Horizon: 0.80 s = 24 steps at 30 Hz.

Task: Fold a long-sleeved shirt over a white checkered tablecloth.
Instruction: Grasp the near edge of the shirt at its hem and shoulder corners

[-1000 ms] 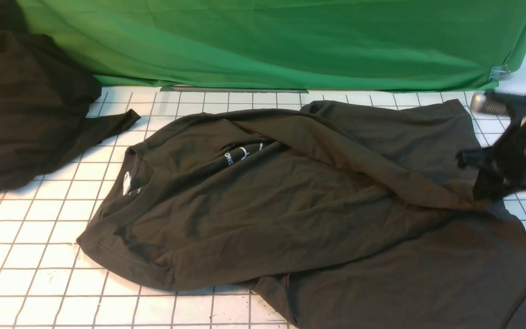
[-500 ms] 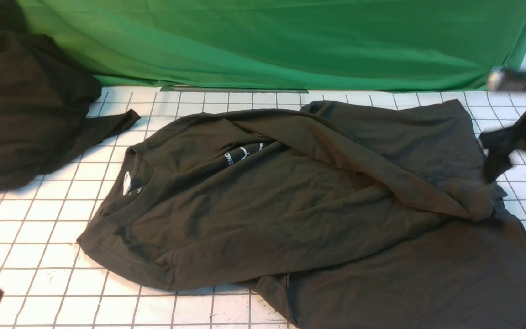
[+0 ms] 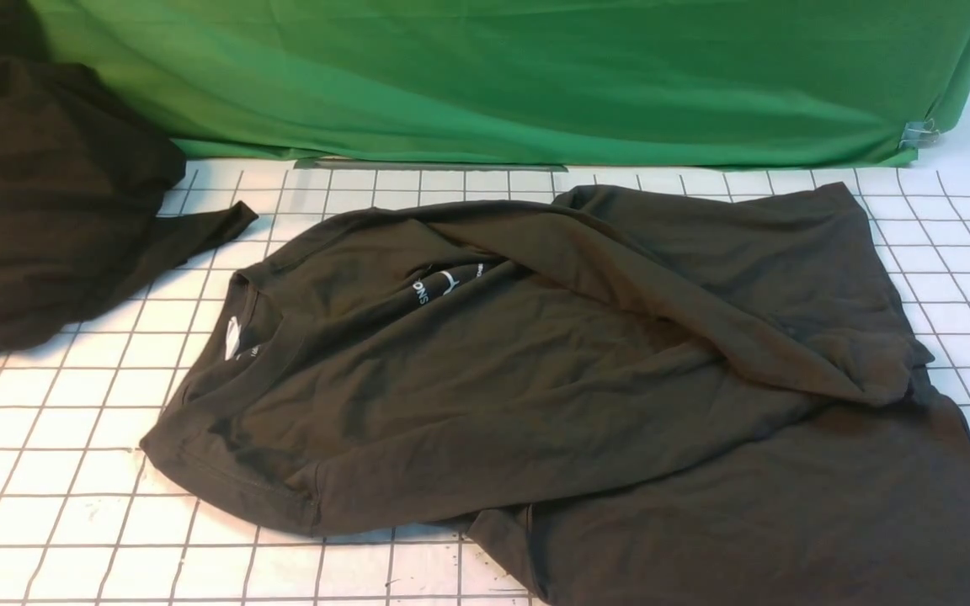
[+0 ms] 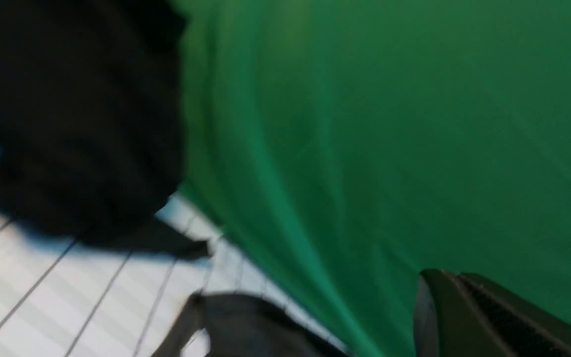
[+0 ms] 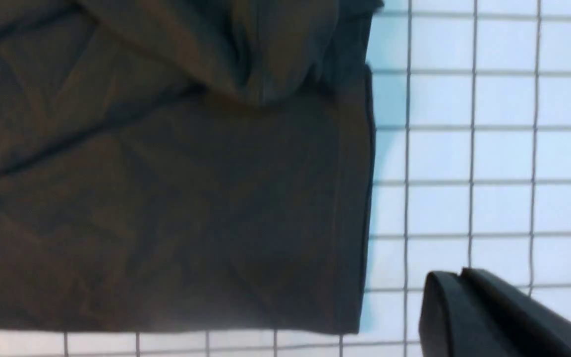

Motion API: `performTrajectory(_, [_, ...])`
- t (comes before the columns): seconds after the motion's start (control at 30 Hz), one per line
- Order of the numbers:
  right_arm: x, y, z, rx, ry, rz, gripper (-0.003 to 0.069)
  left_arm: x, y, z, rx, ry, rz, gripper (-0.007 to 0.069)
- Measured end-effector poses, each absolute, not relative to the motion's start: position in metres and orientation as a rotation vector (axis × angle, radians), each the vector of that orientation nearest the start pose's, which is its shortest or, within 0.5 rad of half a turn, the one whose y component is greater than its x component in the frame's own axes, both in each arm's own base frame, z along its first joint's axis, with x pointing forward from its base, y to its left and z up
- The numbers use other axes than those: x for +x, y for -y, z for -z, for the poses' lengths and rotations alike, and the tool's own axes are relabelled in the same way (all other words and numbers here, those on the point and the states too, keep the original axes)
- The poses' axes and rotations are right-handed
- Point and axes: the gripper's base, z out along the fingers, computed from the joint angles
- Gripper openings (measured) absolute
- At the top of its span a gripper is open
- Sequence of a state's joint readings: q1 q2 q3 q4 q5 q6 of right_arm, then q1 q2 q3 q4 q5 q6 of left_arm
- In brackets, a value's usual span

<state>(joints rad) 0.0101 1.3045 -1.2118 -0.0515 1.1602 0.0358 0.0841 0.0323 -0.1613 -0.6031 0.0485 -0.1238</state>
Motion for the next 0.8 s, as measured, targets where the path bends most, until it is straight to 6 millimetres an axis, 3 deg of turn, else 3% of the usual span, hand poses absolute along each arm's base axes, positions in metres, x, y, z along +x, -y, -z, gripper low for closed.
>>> performTrajectory(0.03, [0.249, 0.002, -0.339, 0.02, -2.742, 0.056, 0.0012, 0.049, -0.001, -0.265, -0.53, -1.314, 0.55, 0.0022])
performTrajectory(0.07, [0.24, 0.001, -0.331, 0.022, -2.748, 0.043, 0.0012, 0.051, 0.002, -0.292, -0.468, -1.372, 0.518, 0.0022])
performTrajectory(0.13, [0.237, 0.0, -0.326, 0.024, -2.757, 0.031, 0.0013, 0.058, 0.004, -0.313, -0.422, -1.455, 0.479, 0.002])
performTrajectory(0.17, [0.234, -0.001, -0.316, 0.029, -2.781, 0.008, 0.002, 0.069, 0.006, -0.326, -0.389, -1.576, 0.447, 0.0014])
performTrajectory(0.23, [0.233, -0.002, -0.303, 0.031, -2.797, -0.01, 0.0035, 0.101, 0.008, -0.334, -0.341, -1.905, 0.387, 0.0004])
performTrajectory(0.27, [0.232, -0.002, -0.302, 0.032, -2.802, -0.01, 0.0037, 0.1, 0.009, -0.336, -0.33, -1.916, 0.382, 0.0004])
performTrajectory(0.33, [0.229, -0.003, -0.287, 0.035, -2.82, -0.021, 0.0067, 0.143, 0.009, -0.327, -0.233, -2.295, 0.336, -0.0003])
performTrajectory(0.4, [0.228, -0.003, -0.28, 0.035, -2.823, -0.022, 0.0098, 0.168, 0.009, -0.312, -0.18, -2.492, 0.351, -0.0004])
performTrajectory(0.43, [0.228, -0.003, -0.278, 0.036, -2.819, -0.022, 0.0106, 0.171, 0.01, -0.311, -0.164, -2.505, 0.354, -0.0004])
performTrajectory(0.47, [0.227, -0.003, -0.274, 0.036, -2.819, -0.024, 0.0148, 0.192, 0.01, -0.293, -0.132, -2.624, 0.38, -0.0004])
performTrajectory(0.67, [0.229, -0.004, -0.272, 0.04, -2.792, -0.031, 0.0278, 0.227, 0.009, -0.256, -0.108, -2.767, 0.353, -0.0006])
performTrajectory(0.8, [0.231, -0.005, -0.273, 0.051, -2.77, -0.054, 0.0306, 0.239, 0.009, -0.244, -0.154, -2.79, 0.365, 0.0016])
